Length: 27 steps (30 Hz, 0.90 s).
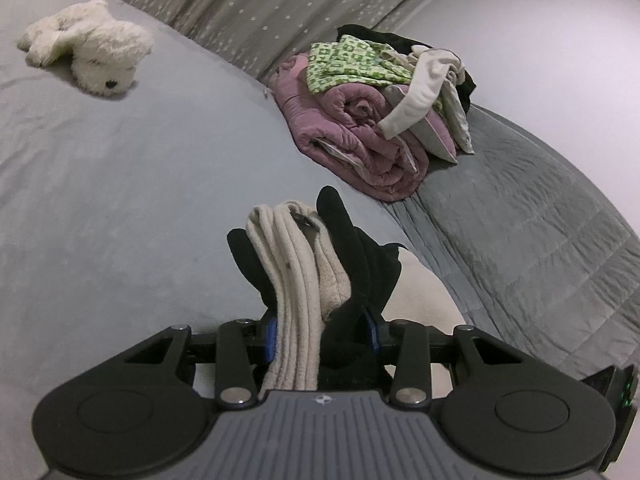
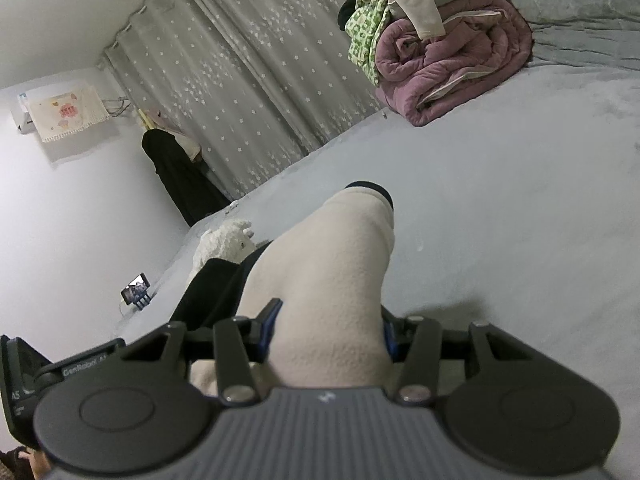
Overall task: Fold clothes
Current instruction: 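Lift the folded cream bundle with both grippers and carry it toward the folded stack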
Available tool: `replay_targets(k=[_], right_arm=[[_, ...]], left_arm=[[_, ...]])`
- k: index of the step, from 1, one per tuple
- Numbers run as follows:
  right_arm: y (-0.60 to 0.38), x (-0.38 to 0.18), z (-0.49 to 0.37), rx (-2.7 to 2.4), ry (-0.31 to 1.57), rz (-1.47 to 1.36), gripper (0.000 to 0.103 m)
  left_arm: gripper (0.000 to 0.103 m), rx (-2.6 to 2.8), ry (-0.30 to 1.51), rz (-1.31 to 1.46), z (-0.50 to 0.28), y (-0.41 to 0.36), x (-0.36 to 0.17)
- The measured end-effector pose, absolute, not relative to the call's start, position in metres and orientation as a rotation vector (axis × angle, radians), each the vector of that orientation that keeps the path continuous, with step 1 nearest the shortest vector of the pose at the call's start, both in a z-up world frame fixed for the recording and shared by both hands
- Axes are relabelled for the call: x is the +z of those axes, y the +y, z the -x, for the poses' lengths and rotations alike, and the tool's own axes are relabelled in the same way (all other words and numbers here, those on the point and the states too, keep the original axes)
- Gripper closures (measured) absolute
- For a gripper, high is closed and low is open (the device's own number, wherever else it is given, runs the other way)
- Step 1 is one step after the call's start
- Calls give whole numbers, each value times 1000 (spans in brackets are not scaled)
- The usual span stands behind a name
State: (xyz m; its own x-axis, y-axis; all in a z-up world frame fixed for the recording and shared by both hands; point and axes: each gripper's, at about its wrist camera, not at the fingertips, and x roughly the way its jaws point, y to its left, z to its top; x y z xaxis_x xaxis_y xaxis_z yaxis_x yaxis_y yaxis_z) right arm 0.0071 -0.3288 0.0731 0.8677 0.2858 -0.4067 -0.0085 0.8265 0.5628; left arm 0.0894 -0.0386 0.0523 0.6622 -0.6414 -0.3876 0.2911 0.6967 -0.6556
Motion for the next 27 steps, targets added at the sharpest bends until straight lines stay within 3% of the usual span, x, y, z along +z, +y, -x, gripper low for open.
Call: replay_targets(k=[17,27], right_arm=[[-397,120,61,96,451,-405,60],[-466,155,120,14,384,-242,61]], left_arm=[[66,-642,598,637,-45,-143,63],[66,-751,602,645,-24,-247,77]])
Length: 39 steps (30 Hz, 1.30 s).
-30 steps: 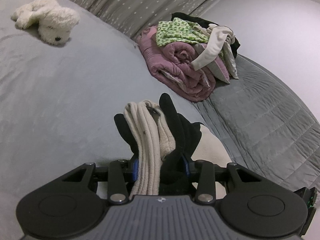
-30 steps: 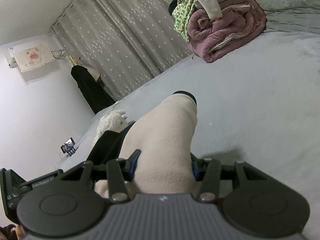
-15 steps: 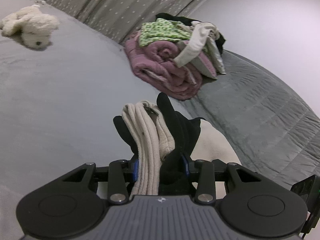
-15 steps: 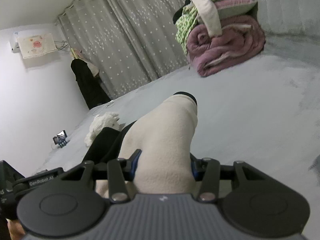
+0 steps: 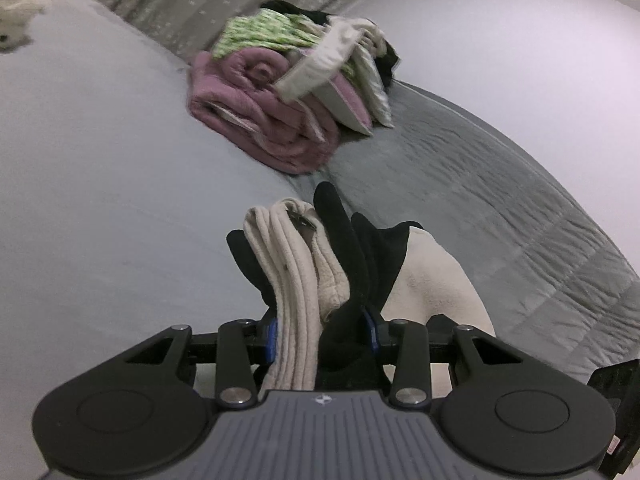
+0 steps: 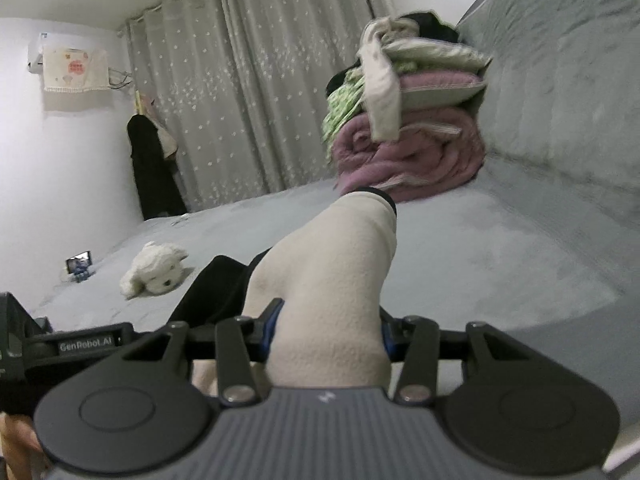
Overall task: Fold clothes
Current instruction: 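Lift the folded cream bundle with both grippers and carry it toward the folded stack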
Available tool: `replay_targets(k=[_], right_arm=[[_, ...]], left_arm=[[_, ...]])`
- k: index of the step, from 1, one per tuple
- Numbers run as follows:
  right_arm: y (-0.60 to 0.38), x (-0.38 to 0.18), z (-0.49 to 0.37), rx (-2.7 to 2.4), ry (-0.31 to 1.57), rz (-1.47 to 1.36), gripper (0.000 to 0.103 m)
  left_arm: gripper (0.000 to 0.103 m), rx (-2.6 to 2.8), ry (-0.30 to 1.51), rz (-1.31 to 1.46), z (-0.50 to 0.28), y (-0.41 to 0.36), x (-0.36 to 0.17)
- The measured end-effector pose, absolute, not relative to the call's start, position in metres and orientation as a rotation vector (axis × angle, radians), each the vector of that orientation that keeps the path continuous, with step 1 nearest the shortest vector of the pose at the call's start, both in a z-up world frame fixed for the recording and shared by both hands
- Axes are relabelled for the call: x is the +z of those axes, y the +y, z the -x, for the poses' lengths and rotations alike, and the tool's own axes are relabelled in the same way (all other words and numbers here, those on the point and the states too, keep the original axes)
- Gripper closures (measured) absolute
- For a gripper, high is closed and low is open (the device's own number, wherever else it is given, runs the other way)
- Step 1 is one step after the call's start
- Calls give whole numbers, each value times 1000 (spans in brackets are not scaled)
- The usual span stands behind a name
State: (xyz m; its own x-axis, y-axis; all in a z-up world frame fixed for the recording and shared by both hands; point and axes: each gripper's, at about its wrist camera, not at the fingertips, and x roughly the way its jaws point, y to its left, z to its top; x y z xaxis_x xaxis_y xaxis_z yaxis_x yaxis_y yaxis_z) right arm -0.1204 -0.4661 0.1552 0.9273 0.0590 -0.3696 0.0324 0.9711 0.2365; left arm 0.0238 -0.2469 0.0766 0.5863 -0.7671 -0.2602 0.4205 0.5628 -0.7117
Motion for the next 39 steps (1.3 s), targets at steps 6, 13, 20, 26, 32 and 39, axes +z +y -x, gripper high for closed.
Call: replay_targets(k=[6,13,20,26,32,39], right_arm=[[-540,161,145,-51,381,-277,61],[-625,159,163,-96,379,-335,61],[-670,152,171,-120,380,-360,61],[-699,141,169,-143,384,-393,61],[-730,111,161,-145,390,-491,61],[-751,89,155,-156,390,-574,58]], left_arm=[[67,-817,631,606,-11,-323,80],[67,-860,669,604,3,-381,79],[67,-863,703,605,12,-420,71],[67,-843,732,581,12,-452,63],[67,-801,722,543,16,-471,53],[66,-788,677,514,26,-478,50]])
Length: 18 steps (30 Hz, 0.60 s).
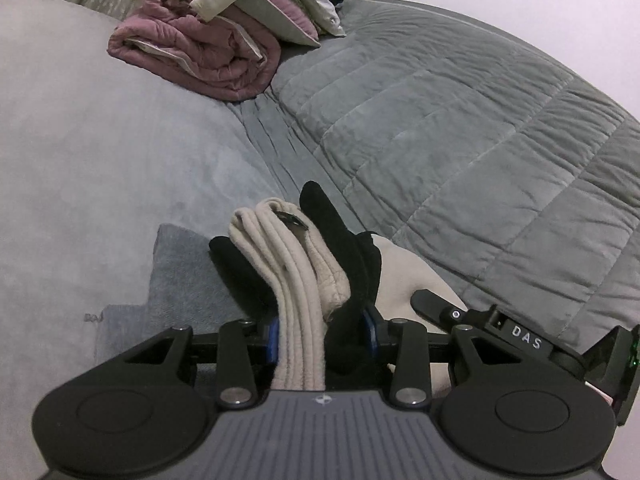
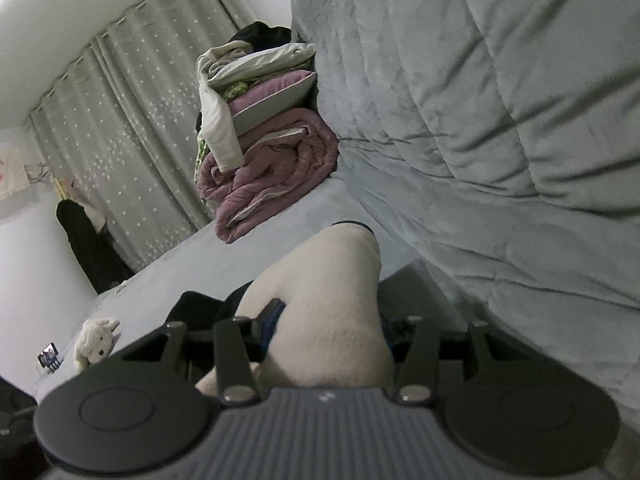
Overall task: Fold clothes
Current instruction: 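Lift the folded cream bundle with both grippers and carry it toward the folded stack, then lower the cream bundle onto the grey and white folded stack with both grippers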
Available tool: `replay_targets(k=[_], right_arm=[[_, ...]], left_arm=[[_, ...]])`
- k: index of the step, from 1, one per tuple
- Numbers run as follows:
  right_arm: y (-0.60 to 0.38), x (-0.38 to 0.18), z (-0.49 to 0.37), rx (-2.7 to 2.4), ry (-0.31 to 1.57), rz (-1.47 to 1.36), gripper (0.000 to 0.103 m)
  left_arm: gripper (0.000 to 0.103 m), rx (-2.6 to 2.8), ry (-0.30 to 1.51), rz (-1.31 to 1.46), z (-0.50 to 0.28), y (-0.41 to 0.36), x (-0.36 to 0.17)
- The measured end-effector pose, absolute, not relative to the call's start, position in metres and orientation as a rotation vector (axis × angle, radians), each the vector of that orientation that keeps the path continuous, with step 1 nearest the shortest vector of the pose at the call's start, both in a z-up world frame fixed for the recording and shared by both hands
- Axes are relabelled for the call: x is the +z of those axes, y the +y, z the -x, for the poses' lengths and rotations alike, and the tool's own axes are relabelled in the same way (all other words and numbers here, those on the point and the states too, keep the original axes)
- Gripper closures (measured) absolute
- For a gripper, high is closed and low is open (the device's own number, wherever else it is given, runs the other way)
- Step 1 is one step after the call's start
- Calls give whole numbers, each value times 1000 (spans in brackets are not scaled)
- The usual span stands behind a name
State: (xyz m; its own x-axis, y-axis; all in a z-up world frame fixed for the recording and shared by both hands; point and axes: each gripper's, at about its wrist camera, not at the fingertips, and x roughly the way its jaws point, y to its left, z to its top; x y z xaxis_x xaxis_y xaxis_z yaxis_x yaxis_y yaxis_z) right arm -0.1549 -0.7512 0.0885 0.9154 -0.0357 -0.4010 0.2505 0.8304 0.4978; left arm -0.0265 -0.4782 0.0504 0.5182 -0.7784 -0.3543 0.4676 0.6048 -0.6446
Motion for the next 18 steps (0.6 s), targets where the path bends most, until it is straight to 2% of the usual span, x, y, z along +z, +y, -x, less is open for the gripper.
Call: replay_targets(k=[7,9,11,18], right_arm=[[-759,84,148,-193,369,-616,56],[-755,83,145,-228,381,-585,47],[-752,83,145,-259,384,-562,44],[-741,92,155,-370,338,-515,44]], left_arm=[[64,-772,683,515,26,-481,51],[61,-780,693,527,23,-478,49],[60,-792,693,524,23,-476,51],[58,-779,650,469,34,-465,63]])
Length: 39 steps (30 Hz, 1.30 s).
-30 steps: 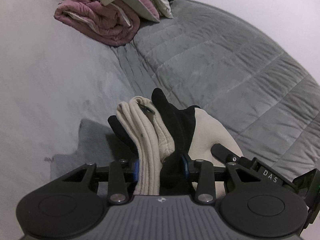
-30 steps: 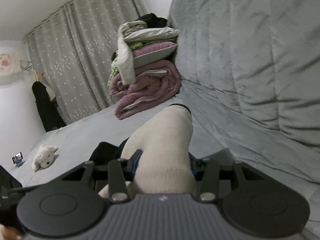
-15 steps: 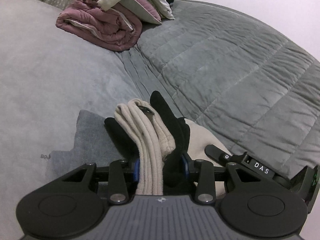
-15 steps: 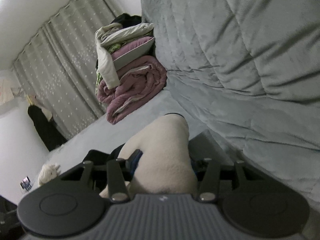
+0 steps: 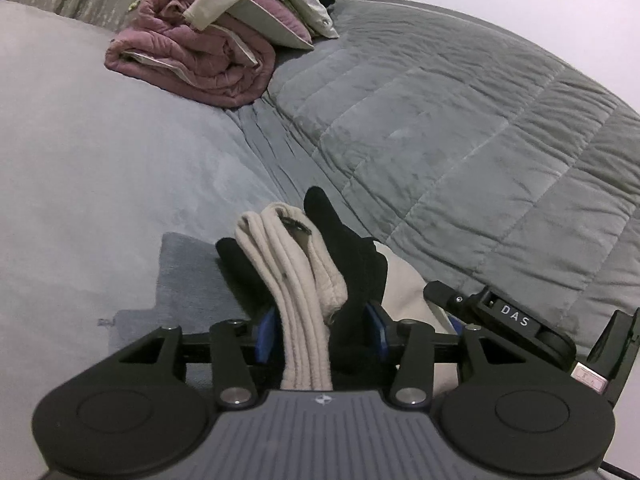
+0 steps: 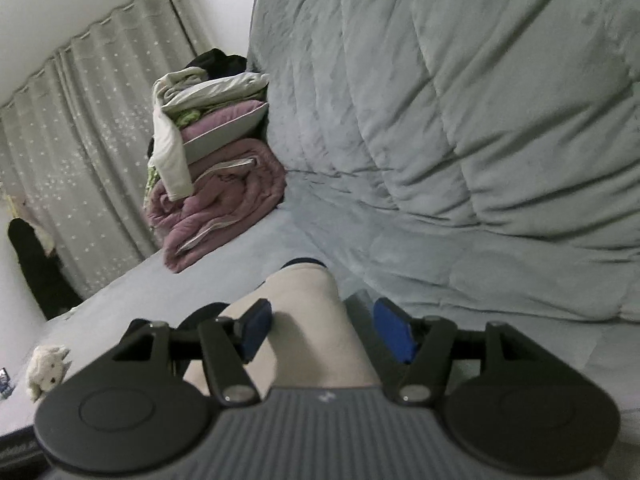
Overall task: Fold clothes
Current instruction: 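Lower the cream bundle onto the grey and white folded stack with both grippers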
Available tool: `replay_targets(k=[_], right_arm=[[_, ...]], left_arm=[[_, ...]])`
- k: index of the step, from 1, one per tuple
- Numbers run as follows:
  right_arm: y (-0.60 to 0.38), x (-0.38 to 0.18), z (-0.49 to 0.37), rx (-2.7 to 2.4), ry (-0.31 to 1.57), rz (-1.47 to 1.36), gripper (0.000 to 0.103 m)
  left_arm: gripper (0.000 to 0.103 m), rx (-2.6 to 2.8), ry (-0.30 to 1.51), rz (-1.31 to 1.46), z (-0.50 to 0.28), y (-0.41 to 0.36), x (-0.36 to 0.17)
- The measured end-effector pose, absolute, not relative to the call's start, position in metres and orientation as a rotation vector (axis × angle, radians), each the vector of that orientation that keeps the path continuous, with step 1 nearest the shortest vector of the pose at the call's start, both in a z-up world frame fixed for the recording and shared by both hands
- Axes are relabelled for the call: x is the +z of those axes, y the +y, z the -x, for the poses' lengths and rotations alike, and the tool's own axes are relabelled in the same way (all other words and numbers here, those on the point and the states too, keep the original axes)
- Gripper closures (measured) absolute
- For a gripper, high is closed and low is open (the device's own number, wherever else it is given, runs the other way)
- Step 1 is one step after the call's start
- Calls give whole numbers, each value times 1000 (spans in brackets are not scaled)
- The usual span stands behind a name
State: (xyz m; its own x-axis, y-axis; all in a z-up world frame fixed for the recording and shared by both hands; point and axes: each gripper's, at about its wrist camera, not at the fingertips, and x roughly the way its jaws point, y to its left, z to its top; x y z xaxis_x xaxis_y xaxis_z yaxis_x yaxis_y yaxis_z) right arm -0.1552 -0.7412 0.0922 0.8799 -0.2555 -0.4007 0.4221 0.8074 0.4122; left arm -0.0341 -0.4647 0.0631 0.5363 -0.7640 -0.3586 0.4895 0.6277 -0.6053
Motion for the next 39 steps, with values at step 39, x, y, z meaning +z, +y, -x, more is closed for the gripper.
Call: replay_targets(k=[39], right_arm=[[-673,87,157,-377,494,-331,70]], left_arm=[[88,-738,457,21,35,-505,58]])
